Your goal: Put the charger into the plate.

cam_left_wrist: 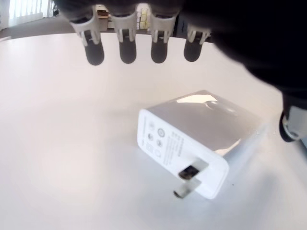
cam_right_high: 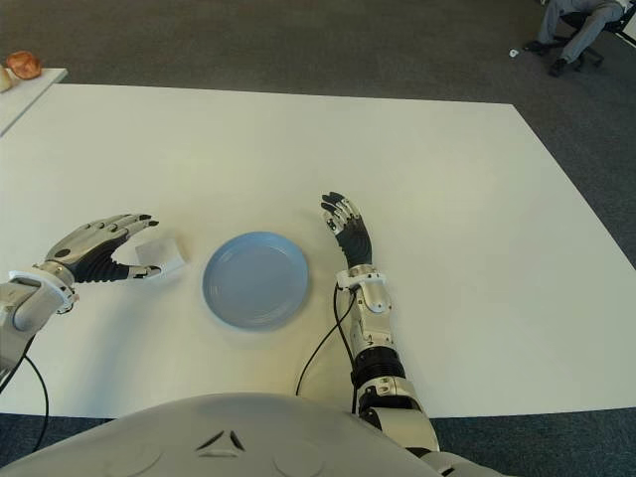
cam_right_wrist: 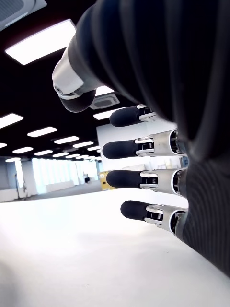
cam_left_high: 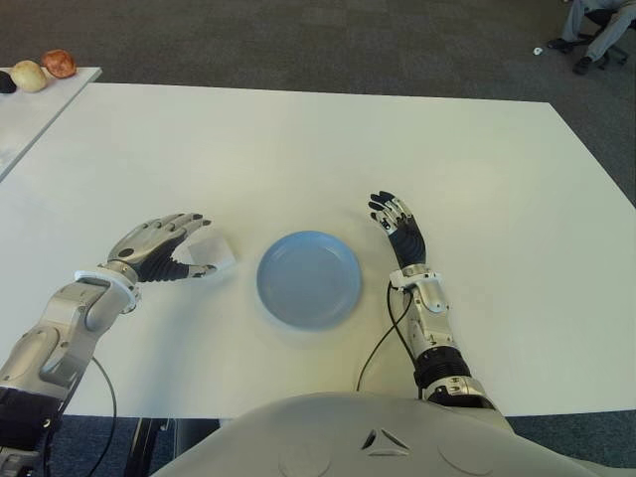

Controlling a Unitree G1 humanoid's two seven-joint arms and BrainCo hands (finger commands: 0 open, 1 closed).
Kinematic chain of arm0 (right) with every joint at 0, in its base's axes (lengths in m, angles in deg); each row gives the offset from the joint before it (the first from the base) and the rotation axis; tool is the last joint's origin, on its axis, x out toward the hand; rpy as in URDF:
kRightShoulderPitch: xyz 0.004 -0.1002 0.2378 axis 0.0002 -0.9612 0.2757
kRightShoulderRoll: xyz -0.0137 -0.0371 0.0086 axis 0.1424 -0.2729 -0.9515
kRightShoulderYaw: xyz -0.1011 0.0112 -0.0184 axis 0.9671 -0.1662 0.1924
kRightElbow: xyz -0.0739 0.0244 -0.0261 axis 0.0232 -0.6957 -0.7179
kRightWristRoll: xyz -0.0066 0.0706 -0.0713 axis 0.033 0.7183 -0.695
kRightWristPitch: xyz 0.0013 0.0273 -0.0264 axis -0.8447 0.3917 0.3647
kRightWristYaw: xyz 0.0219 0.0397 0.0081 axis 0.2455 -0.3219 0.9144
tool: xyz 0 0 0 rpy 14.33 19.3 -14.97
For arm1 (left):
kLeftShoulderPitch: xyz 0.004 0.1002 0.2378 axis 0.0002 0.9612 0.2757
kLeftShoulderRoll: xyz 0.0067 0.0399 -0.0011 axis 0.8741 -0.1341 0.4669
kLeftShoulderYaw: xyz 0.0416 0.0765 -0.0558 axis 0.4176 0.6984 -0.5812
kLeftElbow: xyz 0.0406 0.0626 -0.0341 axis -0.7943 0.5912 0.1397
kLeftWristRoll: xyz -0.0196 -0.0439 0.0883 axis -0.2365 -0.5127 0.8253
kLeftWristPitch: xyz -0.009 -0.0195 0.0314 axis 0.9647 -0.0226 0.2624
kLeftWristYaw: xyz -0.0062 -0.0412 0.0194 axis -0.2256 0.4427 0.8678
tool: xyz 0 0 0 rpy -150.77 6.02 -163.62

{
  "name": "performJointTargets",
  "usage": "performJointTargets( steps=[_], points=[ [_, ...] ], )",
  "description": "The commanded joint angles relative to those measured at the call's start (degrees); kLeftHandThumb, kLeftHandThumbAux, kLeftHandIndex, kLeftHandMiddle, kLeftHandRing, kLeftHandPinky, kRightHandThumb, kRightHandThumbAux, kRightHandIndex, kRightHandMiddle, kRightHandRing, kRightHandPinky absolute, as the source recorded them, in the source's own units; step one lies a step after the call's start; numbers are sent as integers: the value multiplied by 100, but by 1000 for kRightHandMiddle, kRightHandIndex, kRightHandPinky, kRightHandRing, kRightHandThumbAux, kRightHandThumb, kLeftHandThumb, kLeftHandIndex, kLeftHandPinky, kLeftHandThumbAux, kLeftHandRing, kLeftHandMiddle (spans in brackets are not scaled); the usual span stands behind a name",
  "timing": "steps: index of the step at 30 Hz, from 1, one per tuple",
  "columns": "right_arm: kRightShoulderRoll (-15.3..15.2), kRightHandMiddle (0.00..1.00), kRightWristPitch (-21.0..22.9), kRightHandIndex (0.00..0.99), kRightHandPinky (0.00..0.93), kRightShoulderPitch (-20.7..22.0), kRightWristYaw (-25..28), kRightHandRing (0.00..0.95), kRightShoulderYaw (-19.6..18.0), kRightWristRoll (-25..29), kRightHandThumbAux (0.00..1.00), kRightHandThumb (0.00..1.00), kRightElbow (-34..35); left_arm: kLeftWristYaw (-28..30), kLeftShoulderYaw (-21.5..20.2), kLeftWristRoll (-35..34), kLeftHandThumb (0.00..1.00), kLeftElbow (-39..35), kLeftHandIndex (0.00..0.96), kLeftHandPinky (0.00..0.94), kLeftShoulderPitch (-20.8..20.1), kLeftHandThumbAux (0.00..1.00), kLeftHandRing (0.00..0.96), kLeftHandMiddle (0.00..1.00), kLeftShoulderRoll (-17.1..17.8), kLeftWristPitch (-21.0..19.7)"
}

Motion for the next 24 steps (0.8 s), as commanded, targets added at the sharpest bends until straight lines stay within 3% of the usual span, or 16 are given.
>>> performJointTargets(
  steps=[1,13,24],
  points=[
    [-1,229,331,182,173,-264,-77,184,-13,-31,636,26,-429,-89,-184,-73,118,-73,0,103,178,342,42,37,-4,123],
    [-9,225,325,169,164,-195,-59,181,-22,-16,635,11,-549,-102,-523,-37,113,-312,0,75,541,313,30,25,-112,121],
    [-16,222,349,165,167,-179,-33,179,-24,6,635,20,-571,16,-392,167,98,-348,0,49,668,299,8,12,-197,-119]
  ],
)
